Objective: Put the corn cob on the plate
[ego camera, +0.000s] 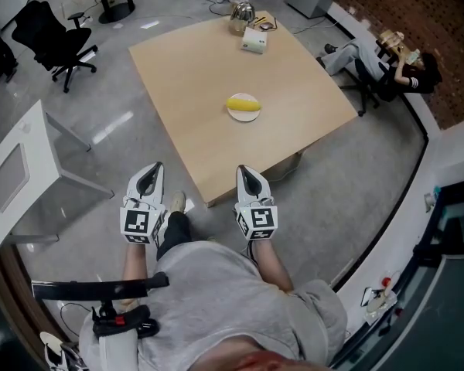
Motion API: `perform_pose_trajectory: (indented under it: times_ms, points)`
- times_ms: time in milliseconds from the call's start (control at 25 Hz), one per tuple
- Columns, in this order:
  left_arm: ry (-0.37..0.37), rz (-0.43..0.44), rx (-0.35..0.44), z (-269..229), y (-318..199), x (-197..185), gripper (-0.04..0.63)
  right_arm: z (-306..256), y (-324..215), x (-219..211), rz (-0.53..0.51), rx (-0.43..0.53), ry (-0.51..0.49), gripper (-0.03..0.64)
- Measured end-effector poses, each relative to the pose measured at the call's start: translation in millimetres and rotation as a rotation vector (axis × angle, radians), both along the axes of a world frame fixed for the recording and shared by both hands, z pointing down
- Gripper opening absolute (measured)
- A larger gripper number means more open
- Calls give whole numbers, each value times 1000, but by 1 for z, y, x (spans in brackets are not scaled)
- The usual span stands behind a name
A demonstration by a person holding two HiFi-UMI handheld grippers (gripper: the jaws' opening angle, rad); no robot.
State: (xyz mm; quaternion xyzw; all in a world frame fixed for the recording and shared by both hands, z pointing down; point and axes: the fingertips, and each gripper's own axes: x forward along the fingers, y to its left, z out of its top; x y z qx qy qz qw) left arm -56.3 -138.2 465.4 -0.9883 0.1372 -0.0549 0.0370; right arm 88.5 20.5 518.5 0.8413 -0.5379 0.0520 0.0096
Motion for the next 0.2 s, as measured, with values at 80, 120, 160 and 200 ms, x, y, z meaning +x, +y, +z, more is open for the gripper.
perform_pose_trajectory:
  times_ms: [80, 120, 160, 200]
  points:
    - [-7, -1, -5, 0, 0, 0, 20, 1, -1, -1, -1, -2, 0, 5]
    - [-11, -3, -9, -1, 0, 0, 20, 1, -1, -1, -1, -2, 0, 5]
    - [-13, -4, -12, -2, 1, 0, 20, 2, -1, -1, -1, -2, -1, 5]
    - [-15, -4, -15, -2, 1, 0, 20, 2, -2, -2, -1, -1, -1, 5]
